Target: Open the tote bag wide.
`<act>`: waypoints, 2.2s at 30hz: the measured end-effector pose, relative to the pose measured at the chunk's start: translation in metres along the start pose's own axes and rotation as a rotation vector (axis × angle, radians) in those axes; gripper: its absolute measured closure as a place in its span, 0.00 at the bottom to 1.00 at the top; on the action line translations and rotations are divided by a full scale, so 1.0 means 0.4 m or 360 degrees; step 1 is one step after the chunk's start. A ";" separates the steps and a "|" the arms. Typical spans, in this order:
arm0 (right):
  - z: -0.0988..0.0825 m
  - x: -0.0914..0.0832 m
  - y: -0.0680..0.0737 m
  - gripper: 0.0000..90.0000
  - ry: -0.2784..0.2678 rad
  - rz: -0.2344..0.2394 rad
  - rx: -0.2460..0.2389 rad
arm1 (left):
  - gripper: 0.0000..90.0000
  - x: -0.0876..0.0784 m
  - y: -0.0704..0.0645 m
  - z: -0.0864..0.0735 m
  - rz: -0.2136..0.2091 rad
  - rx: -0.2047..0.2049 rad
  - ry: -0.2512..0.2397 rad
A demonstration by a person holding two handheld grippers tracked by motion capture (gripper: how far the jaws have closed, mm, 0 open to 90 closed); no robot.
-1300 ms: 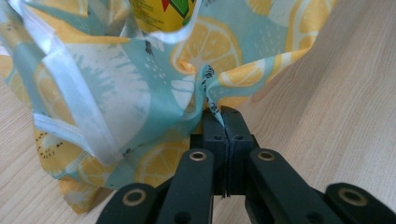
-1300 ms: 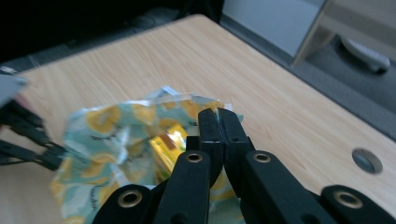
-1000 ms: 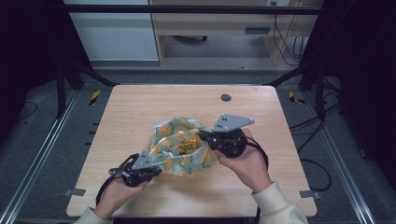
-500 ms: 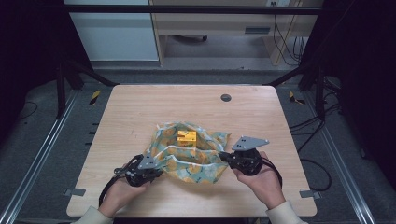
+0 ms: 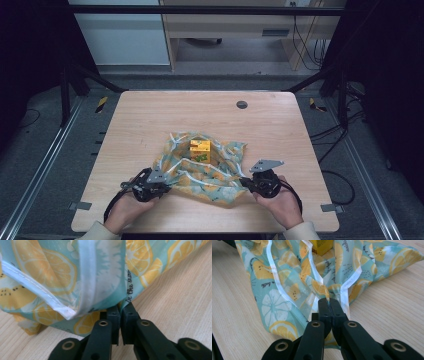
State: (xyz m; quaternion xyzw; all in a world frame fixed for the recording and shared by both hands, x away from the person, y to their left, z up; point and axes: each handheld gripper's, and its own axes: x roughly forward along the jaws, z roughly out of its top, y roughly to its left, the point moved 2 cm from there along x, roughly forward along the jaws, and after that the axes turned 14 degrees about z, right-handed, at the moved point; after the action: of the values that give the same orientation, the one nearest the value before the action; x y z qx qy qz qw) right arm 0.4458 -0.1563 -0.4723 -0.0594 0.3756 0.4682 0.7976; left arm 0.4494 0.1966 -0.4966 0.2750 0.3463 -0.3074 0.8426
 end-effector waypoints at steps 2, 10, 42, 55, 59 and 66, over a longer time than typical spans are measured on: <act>0.002 -0.001 0.003 0.96 -0.0015 0.0011 -0.0004 | 0.90 -0.010 0.000 -0.001 0.0009 -0.0018 -0.0019; 0.038 -0.042 0.026 0.64 -0.0084 -0.0021 -0.0072 | 0.72 -0.085 0.016 0.000 0.0052 -0.0102 -0.0142; 0.247 0.090 -0.053 0.44 0.0128 -0.0071 -0.0096 | 0.44 -0.074 0.054 0.105 0.0085 -0.0048 -0.0238; 0.253 0.107 -0.075 0.93 0.0128 -0.0083 -0.0079 | 0.92 -0.049 0.044 0.087 0.0024 -0.0043 -0.0195; 0.271 0.102 -0.089 0.98 0.0088 -0.0079 -0.0066 | 0.98 -0.073 0.043 0.092 0.0020 -0.0020 -0.0224; 0.344 0.048 -0.124 1.00 -0.0052 -0.0150 -0.0059 | 0.99 -0.122 0.036 0.102 -0.0016 0.0013 -0.0262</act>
State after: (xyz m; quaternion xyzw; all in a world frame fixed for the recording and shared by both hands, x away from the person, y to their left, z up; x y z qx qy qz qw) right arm 0.5651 -0.1090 -0.3999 -0.0841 0.3505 0.4378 0.8236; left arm 0.4488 0.1945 -0.4315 0.2504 0.2759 -0.3347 0.8656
